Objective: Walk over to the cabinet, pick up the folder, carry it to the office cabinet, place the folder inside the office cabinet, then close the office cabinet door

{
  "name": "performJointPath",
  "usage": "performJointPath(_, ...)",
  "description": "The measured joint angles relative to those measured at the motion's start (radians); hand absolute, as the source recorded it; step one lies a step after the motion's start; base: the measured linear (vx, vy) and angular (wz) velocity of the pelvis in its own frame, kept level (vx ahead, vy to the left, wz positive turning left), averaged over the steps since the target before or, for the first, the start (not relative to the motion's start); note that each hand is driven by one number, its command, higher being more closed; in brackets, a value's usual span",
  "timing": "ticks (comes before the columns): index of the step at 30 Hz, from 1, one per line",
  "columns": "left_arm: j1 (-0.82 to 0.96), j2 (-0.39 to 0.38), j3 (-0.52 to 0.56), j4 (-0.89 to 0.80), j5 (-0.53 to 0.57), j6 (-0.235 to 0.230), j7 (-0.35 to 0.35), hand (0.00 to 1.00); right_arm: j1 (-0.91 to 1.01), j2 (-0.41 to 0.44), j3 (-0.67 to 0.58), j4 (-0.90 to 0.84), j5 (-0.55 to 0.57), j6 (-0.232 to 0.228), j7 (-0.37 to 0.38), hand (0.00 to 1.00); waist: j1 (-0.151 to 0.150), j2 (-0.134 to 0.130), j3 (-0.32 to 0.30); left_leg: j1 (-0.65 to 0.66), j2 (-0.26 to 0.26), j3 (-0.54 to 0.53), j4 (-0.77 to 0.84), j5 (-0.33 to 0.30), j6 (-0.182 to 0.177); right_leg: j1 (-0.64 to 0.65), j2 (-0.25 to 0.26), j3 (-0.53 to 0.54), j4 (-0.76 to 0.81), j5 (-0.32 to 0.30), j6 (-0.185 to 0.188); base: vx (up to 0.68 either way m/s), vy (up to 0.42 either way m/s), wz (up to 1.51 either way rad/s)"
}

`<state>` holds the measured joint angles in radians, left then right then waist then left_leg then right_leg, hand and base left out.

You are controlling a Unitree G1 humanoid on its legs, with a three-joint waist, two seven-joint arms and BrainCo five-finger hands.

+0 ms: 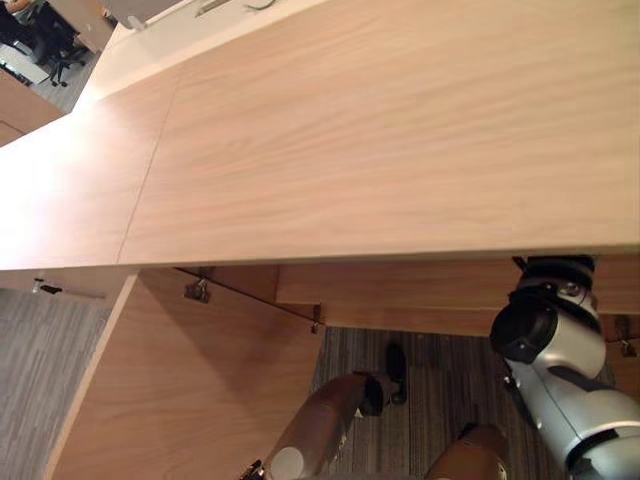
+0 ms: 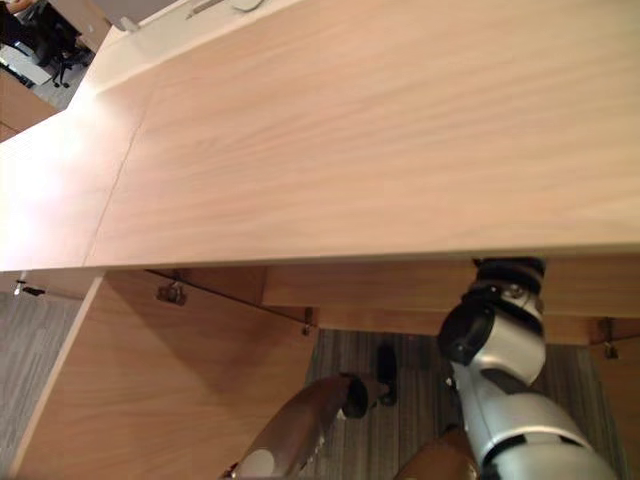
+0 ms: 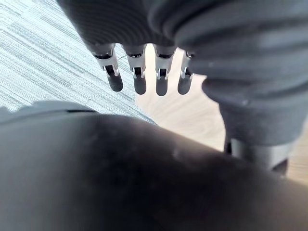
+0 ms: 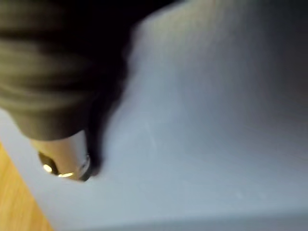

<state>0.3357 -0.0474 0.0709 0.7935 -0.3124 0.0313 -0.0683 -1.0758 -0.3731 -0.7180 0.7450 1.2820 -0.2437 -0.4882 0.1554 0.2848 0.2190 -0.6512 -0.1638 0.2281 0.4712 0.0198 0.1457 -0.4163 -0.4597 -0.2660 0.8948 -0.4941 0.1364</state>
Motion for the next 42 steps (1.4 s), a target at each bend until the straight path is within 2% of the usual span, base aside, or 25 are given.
performJointPath(4,-0.005,0.000,0.000,0.008,0.006,0.000,0.000,0.00,-0.044,-0.017,0.015,0.000,-0.007,0.025,0.008,0.00,0.006,0.003,0.000,-0.035,0.022,0.032,0.000,0.014,-0.009,-0.072,0.002,0.029,0.052,-0.007,-0.004,-0.09,-0.024,-0.05)
performJointPath(9,-0.019,0.001,0.003,0.037,0.006,-0.001,0.000,0.00,-0.060,-0.037,0.046,0.000,-0.009,0.044,0.034,0.00,0.006,0.006,-0.002,-0.049,0.039,0.052,-0.001,0.019,-0.016,-0.102,0.007,0.041,0.070,-0.008,-0.007,-0.02,-0.009,-0.03)
performJointPath(19,-0.036,0.003,0.032,0.041,0.015,-0.001,-0.003,0.00,-0.060,-0.094,0.098,0.048,-0.092,0.120,0.181,0.00,-0.004,0.008,-0.004,-0.035,0.048,0.070,-0.018,0.036,-0.013,-0.104,0.010,0.049,0.068,-0.005,-0.003,0.03,-0.012,-0.02)
performJointPath(24,-0.042,0.003,0.035,0.044,0.032,0.000,-0.006,0.00,-0.061,-0.135,0.184,0.074,-0.131,0.166,0.231,0.00,-0.005,0.005,-0.008,0.000,0.047,0.096,-0.087,0.031,-0.020,-0.096,0.006,0.045,0.041,0.012,-0.018,0.00,0.000,0.00)
performJointPath(25,-0.047,0.004,0.041,0.047,0.033,0.000,-0.008,0.00,-0.062,-0.139,0.192,0.078,-0.134,0.170,0.235,0.00,-0.009,0.005,-0.007,-0.007,0.055,0.114,-0.022,0.018,-0.005,-0.092,-0.006,0.045,0.039,0.014,-0.019,0.09,-0.001,-0.06)
performJointPath(26,-0.050,0.004,0.051,0.060,0.033,0.000,-0.009,0.00,-0.061,-0.136,0.200,0.087,-0.144,0.176,0.239,0.00,-0.008,0.009,-0.011,-0.003,0.068,0.119,0.022,-0.015,0.013,-0.090,0.002,0.050,0.057,0.007,-0.012,0.11,0.006,-0.05)
performJointPath(27,-0.058,0.005,0.054,0.066,0.039,0.001,-0.011,0.00,-0.062,-0.137,0.201,0.088,-0.149,0.178,0.243,0.00,-0.011,0.008,-0.012,-0.004,0.065,0.119,0.022,-0.016,0.014,-0.091,0.000,0.053,0.060,0.006,-0.011,0.14,0.012,-0.01)
performJointPath(30,-0.068,0.005,0.071,0.061,0.039,-0.001,-0.017,0.00,-0.062,-0.147,0.205,0.111,-0.167,0.194,0.262,0.00,-0.012,0.009,-0.021,-0.005,0.061,0.118,0.010,-0.011,0.008,-0.095,-0.001,0.051,0.057,0.006,-0.012,0.05,0.020,0.06)
performJointPath(35,-0.069,0.005,0.073,0.061,0.042,0.000,-0.024,0.00,-0.061,-0.141,0.245,0.164,-0.229,0.241,0.281,0.00,-0.011,0.006,-0.034,0.018,0.048,0.119,-0.064,0.022,-0.027,-0.101,-0.001,0.050,0.038,0.024,-0.015,0.01,0.004,0.01)
performJointPath(42,-0.069,0.006,0.072,0.061,0.049,0.000,-0.029,0.00,-0.047,-0.128,0.249,0.174,-0.239,0.246,0.293,0.00,-0.009,0.006,-0.038,0.023,0.049,0.117,-0.068,0.030,-0.024,-0.099,0.001,0.050,0.038,0.025,-0.016,0.02,0.001,0.00)
